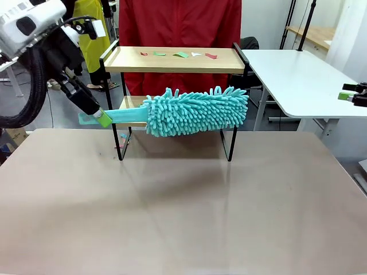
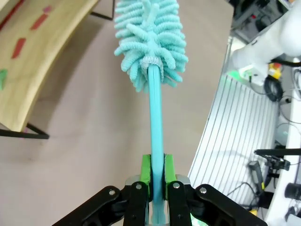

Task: Clean the shelf.
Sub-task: Clean the specific section of the Shelf indicated by the human with the Duster.

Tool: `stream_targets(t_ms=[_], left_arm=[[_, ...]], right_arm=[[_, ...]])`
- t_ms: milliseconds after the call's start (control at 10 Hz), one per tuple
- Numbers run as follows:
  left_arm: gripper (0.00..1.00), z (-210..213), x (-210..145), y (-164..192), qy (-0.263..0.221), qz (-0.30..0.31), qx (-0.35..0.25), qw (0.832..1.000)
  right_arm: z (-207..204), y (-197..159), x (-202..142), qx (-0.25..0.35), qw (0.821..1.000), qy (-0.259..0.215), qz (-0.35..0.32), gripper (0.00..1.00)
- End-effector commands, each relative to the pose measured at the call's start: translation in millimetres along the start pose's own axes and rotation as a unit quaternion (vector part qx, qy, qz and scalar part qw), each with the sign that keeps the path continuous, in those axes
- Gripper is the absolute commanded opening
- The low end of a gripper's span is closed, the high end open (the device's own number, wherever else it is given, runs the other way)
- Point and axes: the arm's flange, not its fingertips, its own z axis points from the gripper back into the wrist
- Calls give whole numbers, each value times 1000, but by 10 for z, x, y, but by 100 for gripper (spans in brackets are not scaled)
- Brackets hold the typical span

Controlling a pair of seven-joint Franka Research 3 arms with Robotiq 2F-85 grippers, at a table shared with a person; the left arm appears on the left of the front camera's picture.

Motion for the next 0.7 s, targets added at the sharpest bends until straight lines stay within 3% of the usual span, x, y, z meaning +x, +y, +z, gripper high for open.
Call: stream_targets(t_ms=[0,200,300,500,600], left_arm=[[13,130,-146,88,-3,-30,-5,1000],[13,31,-36,32,0,-7,-1,1000],[13,-42,118,-1,9,64,15,998],[13,-36,191,-163,37,107,64,992],[13,-36,207,-190,29,138,72,987]], right_arm=[[-14,15,22,0,1000,0,1,100],[-14,15,22,0,1000,0,1,100],[-14,15,22,0,1000,0,1,100],[-14,15,22,0,1000,0,1,100],[-14,15,22,0,1000,0,1,100]])
